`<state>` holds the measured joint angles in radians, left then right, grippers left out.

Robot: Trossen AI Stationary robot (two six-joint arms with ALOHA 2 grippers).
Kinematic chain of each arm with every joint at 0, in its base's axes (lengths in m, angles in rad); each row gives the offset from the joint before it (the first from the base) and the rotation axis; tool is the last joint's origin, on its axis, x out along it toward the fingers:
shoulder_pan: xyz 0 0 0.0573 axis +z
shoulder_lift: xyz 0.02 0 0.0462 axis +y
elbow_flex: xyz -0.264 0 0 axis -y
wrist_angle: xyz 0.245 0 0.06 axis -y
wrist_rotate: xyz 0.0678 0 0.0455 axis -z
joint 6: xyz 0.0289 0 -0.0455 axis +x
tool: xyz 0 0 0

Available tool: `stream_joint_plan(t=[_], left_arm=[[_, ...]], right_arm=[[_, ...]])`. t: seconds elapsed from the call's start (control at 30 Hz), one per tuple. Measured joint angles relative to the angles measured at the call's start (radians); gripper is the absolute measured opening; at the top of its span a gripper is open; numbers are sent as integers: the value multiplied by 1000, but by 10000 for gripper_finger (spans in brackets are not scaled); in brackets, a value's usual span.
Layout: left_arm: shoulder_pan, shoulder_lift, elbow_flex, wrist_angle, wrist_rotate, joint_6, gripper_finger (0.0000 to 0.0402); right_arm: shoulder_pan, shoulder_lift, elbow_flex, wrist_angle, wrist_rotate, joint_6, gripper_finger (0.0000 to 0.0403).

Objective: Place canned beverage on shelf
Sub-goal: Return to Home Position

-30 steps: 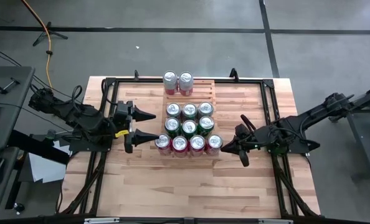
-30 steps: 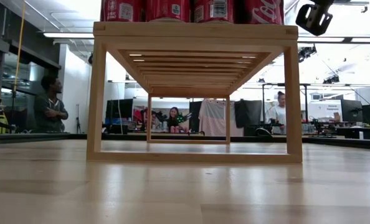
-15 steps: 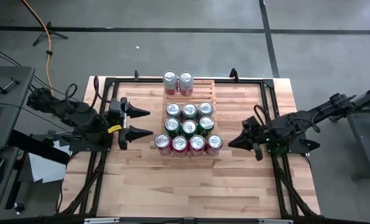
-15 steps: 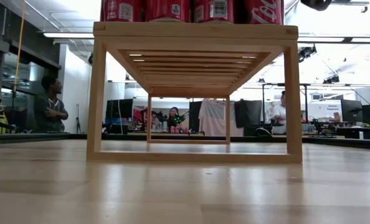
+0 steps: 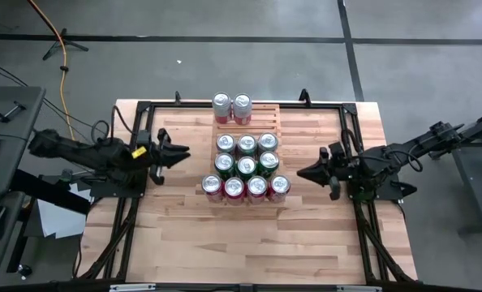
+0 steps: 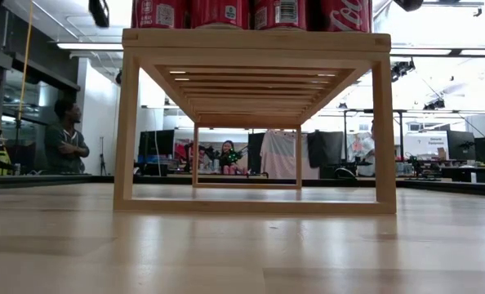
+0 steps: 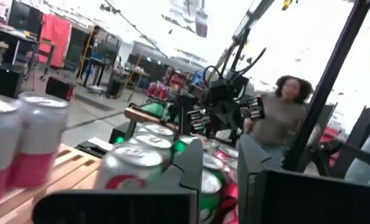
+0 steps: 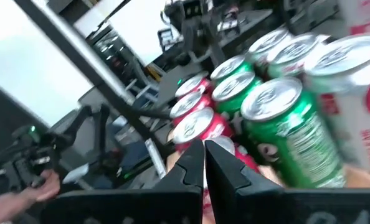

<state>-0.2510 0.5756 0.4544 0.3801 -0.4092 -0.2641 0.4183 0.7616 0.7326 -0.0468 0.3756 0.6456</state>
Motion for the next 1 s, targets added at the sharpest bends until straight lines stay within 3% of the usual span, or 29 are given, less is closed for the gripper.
stream_joint_plan(t=[0.27,0.57,0.8,1.0], left_arm=[[104,-261,-155,9,136,-19,3],[107,-481,-303,3,142,-42,1],[107,-572,-385,4,166,-66,0],[107,-570,-443,-16,164,-97,0]], right_arm=[[0,0,0,7,87,0,0],[0,0,0,6,89,5,0],[0,0,0,2,89,8,0],[0,0,0,-1,89,30,0]])
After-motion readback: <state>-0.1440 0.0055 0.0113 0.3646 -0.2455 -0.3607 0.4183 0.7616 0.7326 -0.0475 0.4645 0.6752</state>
